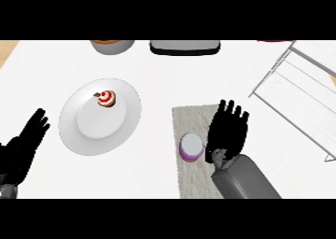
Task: Pick the bell pepper from the placemat and place it in the tiered shelf
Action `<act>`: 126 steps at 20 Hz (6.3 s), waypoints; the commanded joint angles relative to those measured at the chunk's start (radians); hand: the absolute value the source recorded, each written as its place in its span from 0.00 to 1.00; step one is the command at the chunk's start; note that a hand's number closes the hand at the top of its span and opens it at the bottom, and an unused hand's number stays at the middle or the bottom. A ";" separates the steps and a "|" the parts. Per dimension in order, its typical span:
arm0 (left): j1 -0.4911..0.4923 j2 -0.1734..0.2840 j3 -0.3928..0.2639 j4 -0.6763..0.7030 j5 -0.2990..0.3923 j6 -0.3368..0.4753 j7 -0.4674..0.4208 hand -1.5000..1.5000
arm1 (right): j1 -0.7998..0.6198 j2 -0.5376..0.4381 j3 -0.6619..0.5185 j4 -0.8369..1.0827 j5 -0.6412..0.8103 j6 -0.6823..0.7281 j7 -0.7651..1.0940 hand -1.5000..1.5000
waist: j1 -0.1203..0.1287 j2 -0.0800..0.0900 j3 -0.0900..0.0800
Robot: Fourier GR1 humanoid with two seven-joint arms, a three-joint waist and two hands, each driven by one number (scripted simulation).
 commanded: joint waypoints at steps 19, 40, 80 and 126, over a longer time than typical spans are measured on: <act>-0.042 -0.042 0.081 0.005 -0.057 -0.045 0.048 0.50 | 0.092 0.022 -0.082 0.122 0.067 -0.085 0.001 1.00 | 0.001 0.002 0.001; -0.054 -0.066 0.135 0.004 -0.095 -0.096 0.079 0.50 | 0.054 -0.058 -0.248 -0.152 0.053 -0.077 -0.228 1.00 | -0.007 0.000 0.001; -0.001 -0.112 0.159 -0.064 -0.114 -0.135 0.082 0.50 | -0.582 -0.131 -0.675 -0.719 0.153 0.543 -0.018 1.00 | -0.009 -0.008 -0.001; 0.028 -0.179 0.211 -0.018 -0.201 -0.168 0.022 0.50 | -0.415 -0.419 -1.120 -0.235 -0.139 -0.038 -0.328 0.00 | 0.001 0.000 0.001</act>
